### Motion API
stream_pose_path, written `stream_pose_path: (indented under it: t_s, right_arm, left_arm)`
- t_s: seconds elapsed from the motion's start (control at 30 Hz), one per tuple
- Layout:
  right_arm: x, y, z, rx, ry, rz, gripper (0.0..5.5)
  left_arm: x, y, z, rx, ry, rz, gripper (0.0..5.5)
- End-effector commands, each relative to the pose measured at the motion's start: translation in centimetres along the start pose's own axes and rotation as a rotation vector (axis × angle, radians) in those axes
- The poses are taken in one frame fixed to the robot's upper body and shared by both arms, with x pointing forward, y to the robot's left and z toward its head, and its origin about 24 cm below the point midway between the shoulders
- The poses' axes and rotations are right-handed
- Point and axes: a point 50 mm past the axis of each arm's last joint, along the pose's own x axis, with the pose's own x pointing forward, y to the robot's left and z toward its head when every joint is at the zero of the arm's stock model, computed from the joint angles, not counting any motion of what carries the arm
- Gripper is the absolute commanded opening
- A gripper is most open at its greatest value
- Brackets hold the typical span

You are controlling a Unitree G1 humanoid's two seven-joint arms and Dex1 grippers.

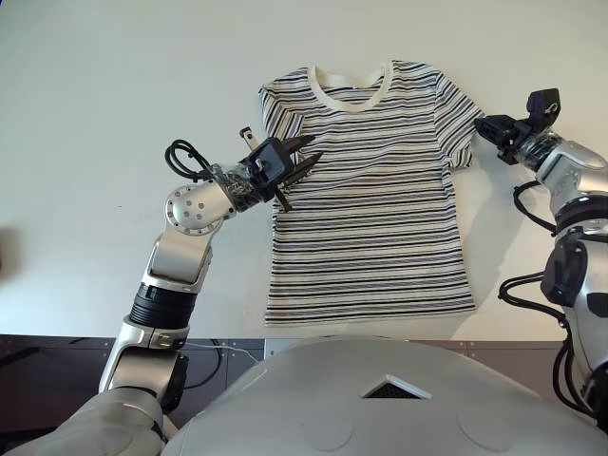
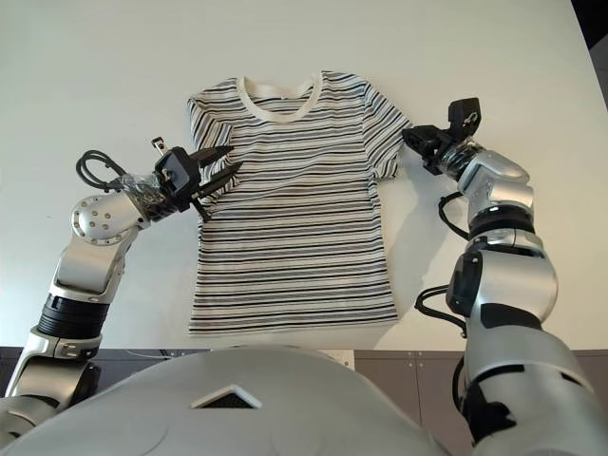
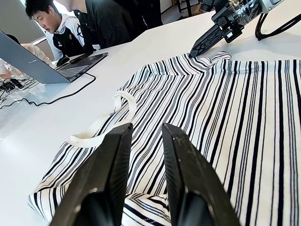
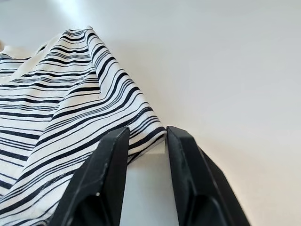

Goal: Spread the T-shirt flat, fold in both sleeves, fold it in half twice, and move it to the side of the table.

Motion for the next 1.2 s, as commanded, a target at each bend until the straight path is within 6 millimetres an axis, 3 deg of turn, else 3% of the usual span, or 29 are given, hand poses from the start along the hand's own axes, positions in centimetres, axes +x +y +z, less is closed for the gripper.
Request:
stream_pose_path:
  t_s: [0.03,0.17,0.37,0.57,0.8,1.0,1.03,1.2]
  right_arm:
    - [0.3,0.3,0.2,0.0,-0.011,0.017,0.69]
    - [0.2,0.2,0.5,0.013,-0.034,0.005,0.12]
    - [-0.7,0.0,1.6,-0.003,-0.124,0.024,0.12]
    - [1.2,4.3,4.2,-0.093,-0.147,0.175,0.12]
    - [3.2,8.5,4.2,-0.185,-0.039,0.252,0.12]
    - [4.0,9.3,2.9,-0.266,0.07,0.25,0.12]
    - [4.0,9.4,2.8,-0.277,0.08,0.253,0.34]
    - [3.9,10.4,3.6,-0.292,0.065,0.319,0.44]
  left_arm:
    - [0.1,0.1,-0.1,0.019,0.012,-0.001,1.16]
    - [0.1,0.1,-0.1,0.021,0.017,-0.003,1.16]
    - [0.0,0.1,-0.3,0.022,0.026,0.006,1.16]
    - [0.3,-0.1,-0.3,0.027,0.029,0.011,1.16]
    - [0.4,-0.4,-0.5,0.037,0.037,0.007,1.16]
    - [0.4,-0.6,-0.6,0.042,0.046,0.007,1.16]
    - [0.4,-0.6,-0.6,0.043,0.048,0.006,1.16]
    - [0.4,-0.7,-0.8,0.048,0.056,0.0,1.16]
